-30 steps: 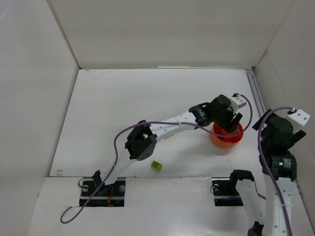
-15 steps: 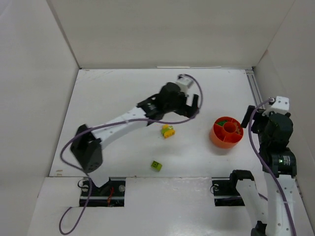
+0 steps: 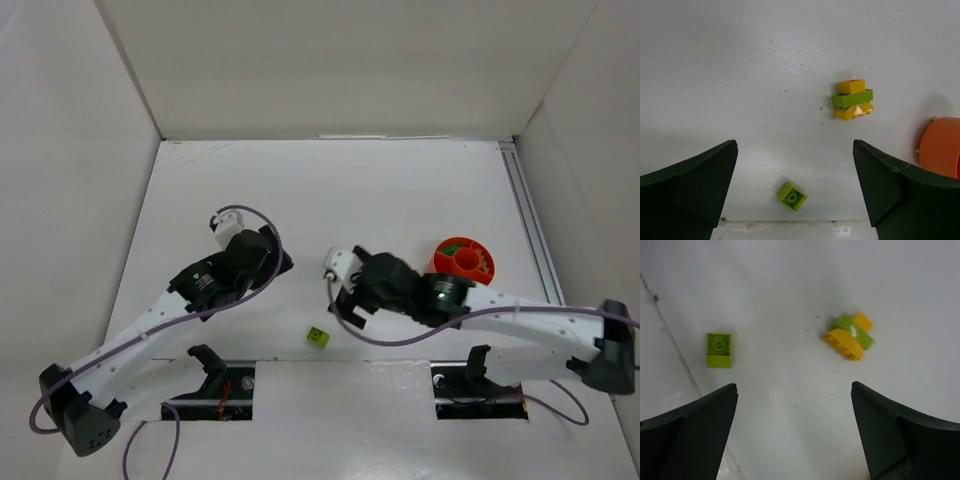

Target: Sort the legos into containers by color

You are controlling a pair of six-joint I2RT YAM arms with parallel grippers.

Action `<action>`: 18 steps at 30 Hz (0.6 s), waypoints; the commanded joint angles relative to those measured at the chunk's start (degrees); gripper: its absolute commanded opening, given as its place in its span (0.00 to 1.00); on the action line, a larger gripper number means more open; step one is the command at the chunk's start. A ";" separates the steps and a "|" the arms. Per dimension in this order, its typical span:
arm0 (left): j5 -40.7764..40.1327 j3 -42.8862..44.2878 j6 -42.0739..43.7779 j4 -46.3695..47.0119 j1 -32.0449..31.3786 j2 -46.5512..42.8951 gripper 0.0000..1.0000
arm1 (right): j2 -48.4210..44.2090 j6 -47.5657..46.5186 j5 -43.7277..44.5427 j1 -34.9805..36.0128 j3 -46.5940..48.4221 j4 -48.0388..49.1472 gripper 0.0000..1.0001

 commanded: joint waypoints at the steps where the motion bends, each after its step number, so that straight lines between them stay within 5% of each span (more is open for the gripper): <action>1: -1.92 -2.14 -9.00 -5.95 0.36 -7.20 0.99 | 10.40 -2.30 1.62 7.30 2.16 7.61 1.00; 5: -1.92 -3.54 -10.23 -6.48 0.36 -13.62 0.99 | 16.57 -3.09 -6.46 9.50 1.55 13.40 1.00; 18: -2.45 -3.55 -8.48 -8.59 0.36 -12.58 0.99 | 30.30 0.86 0.73 14.34 0.94 18.79 0.94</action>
